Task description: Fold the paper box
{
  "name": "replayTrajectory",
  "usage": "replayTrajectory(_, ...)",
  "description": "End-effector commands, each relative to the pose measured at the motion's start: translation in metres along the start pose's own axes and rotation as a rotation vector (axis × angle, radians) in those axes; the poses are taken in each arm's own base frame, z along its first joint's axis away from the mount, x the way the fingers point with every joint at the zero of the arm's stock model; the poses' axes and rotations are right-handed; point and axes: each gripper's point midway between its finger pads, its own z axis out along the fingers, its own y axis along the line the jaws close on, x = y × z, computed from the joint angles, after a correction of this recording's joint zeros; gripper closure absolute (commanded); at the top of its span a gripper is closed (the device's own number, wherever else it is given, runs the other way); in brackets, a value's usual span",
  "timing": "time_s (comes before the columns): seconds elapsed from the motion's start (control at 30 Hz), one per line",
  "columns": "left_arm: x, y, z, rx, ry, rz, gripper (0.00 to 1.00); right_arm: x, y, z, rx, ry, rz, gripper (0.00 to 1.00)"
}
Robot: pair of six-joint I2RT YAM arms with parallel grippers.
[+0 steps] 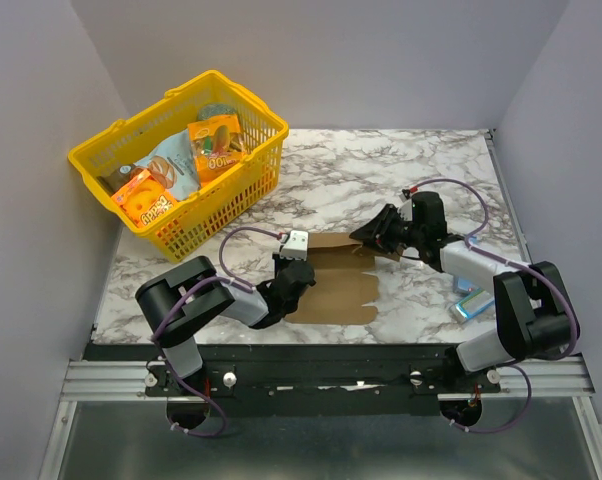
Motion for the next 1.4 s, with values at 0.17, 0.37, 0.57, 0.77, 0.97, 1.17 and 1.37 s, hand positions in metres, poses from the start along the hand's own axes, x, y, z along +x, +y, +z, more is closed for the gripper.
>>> replayTrajectory(0.17,0.002,-0.002,-0.007,0.013,0.007,0.008,0.82,0.008,0.015,0.004,-0.079,0.041,0.009,0.74)
replayTrajectory(0.37,0.003,-0.001,-0.006,0.000,0.014,0.015,0.82,0.006,0.013,0.005,-0.074,0.028,0.003,0.77)
replayTrajectory(0.57,0.005,0.005,-0.001,-0.061,0.040,0.040,0.83,0.008,0.003,-0.004,-0.023,-0.007,-0.050,0.43)
replayTrajectory(0.77,0.006,0.009,0.006,-0.076,0.080,0.035,0.83,0.019,-0.020,-0.020,0.038,-0.046,-0.097,0.32)
replayTrajectory(0.97,0.012,0.016,0.009,-0.088,0.106,0.028,0.83,0.030,-0.029,-0.039,0.047,-0.097,-0.106,0.32)
replayTrajectory(1.17,0.009,0.016,0.008,-0.085,0.102,0.020,0.83,0.032,-0.042,-0.051,0.104,-0.136,-0.139,0.32)
replayTrajectory(1.37,0.010,0.015,0.008,-0.074,0.099,0.014,0.83,0.013,-0.063,-0.052,0.251,-0.207,-0.233,0.31)
